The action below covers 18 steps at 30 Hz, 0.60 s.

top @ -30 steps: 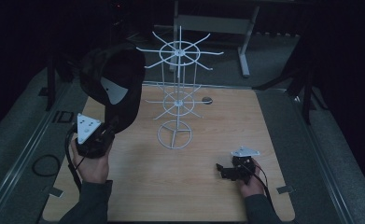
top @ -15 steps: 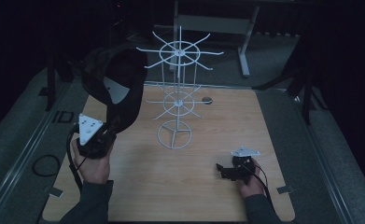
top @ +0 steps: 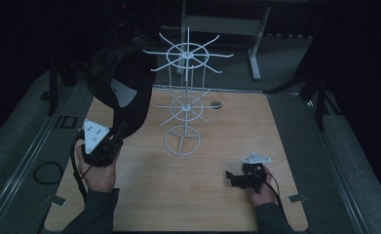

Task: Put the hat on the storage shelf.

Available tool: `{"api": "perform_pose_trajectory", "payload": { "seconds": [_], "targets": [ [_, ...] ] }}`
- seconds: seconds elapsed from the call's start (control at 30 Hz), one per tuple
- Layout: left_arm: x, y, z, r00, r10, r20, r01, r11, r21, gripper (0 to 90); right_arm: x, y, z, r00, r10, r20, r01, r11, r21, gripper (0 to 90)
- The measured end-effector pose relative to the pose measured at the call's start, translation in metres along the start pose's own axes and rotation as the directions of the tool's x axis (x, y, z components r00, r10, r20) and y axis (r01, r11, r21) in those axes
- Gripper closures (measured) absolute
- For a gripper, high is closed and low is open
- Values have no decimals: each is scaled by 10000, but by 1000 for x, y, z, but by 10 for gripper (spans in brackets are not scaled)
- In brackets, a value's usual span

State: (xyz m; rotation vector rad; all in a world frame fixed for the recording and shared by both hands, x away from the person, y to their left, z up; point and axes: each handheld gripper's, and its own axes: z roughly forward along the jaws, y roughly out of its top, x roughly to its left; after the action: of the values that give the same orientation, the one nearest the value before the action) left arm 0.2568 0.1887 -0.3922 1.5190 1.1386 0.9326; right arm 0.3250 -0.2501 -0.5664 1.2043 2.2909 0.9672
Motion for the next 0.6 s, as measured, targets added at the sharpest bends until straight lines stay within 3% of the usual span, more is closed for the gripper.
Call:
{"api": "perform_pose_trajectory", "payload": {
  "seconds": [0.23,0.33,0.6],
  "targets": [
    [-2,0,0,9997,200,170,-199,9998,-75,866,0,0,0,10000,1,0,-1,10000,3,122],
    [-1,-2,1,9996,99,281,-98,9999,-41,867,0,0,0,10000,-1,-2,1,10000,1,122],
    [-3,-4,2,9992,307,238,-305,9995,-75,866,0,0,0,10000,-1,-1,1,10000,1,123]
  ]
}}
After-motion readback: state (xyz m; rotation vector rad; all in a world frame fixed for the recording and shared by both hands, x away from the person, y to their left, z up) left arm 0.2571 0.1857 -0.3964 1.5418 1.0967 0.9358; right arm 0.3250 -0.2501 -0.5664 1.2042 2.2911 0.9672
